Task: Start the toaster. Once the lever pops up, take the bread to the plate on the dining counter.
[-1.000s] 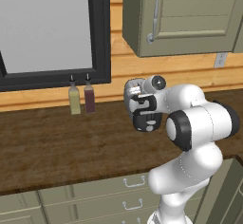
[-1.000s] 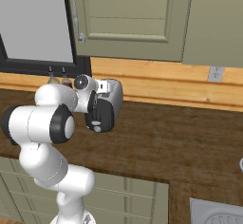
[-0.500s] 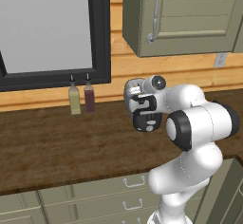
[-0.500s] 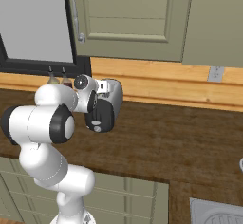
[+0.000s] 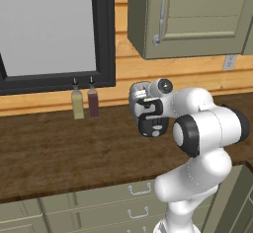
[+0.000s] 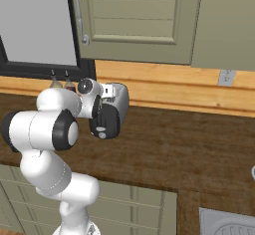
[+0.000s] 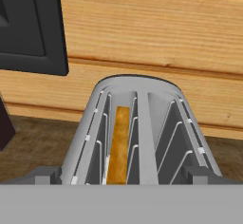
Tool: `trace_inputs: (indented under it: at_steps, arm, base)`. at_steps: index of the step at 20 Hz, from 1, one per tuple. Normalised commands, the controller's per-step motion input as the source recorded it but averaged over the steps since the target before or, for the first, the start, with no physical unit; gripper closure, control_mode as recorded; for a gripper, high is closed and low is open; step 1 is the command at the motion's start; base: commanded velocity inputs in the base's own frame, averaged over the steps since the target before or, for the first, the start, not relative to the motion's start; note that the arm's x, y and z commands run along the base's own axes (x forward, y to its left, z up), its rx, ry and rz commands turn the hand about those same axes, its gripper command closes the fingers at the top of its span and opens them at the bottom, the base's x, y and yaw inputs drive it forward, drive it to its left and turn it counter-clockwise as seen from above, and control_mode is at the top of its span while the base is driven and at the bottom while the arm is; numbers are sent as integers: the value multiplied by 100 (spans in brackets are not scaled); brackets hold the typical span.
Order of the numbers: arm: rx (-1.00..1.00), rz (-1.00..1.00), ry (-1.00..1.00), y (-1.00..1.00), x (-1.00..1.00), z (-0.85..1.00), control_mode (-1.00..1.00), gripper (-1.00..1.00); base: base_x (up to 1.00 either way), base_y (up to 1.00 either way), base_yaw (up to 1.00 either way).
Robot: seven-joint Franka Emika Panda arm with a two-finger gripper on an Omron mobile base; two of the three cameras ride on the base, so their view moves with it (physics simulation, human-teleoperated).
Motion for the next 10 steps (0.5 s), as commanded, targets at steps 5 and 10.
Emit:
trace_inputs:
  at_steps: [5, 10]
  arm:
    - [0, 0, 0, 0, 0, 0, -100, -100]
    - [0, 0, 0, 0, 0, 0, -100, -100]
  base:
    - [0, 0, 0]
    - [0, 0, 0]
